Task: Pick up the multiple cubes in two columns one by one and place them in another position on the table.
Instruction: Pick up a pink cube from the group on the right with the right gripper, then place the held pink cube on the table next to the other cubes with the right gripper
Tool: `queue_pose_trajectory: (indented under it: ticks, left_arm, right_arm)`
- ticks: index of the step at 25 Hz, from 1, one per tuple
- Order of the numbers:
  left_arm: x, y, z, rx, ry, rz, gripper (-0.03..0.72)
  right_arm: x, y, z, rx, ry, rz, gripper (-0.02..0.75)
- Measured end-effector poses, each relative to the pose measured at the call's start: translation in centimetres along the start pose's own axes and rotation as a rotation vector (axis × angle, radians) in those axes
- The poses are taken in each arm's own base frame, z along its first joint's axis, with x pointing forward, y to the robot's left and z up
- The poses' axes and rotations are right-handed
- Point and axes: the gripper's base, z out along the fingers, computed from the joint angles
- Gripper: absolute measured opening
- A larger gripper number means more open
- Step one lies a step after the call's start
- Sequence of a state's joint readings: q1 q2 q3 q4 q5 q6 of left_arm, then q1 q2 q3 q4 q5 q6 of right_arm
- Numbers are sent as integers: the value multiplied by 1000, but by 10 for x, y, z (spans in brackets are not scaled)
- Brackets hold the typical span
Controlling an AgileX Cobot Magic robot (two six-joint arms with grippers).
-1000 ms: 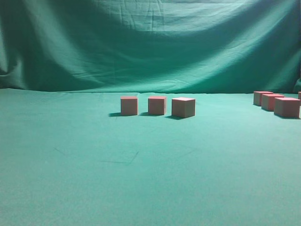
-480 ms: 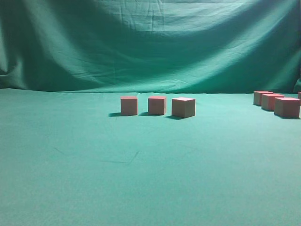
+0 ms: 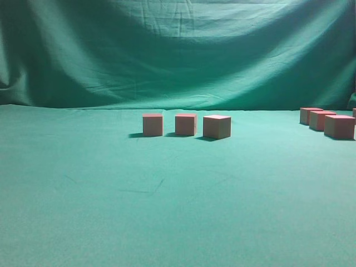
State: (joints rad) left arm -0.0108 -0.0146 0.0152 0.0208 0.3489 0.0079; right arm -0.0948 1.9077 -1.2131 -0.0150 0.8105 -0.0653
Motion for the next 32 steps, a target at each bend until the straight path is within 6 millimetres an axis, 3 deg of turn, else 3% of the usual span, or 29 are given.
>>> queue_pose_trajectory:
  ticks: [5, 11, 15, 18, 23, 26, 32]
  left_arm:
    - [0, 0, 0, 0, 0, 0, 0]
    - [0, 0, 0, 0, 0, 0, 0]
    - [0, 0, 0, 0, 0, 0, 0]
    - [0, 0, 0, 0, 0, 0, 0]
    - [0, 0, 0, 0, 0, 0, 0]
    - [0, 0, 0, 0, 0, 0, 0]
    - [0, 0, 0, 0, 0, 0, 0]
  right_arm:
    - [0, 0, 1, 0, 2, 1, 253]
    - [4, 0, 0, -16, 38, 32, 259]
    - [9, 16, -21, -66, 78, 42, 259]
    - [15, 49, -52, -100, 38, -36, 259]
    - [37, 126, -103, -167, -56, -273, 259]
    - [57, 176, -120, -212, -54, -431, 259]
    - [92, 250, -139, -298, -125, -548, 259]
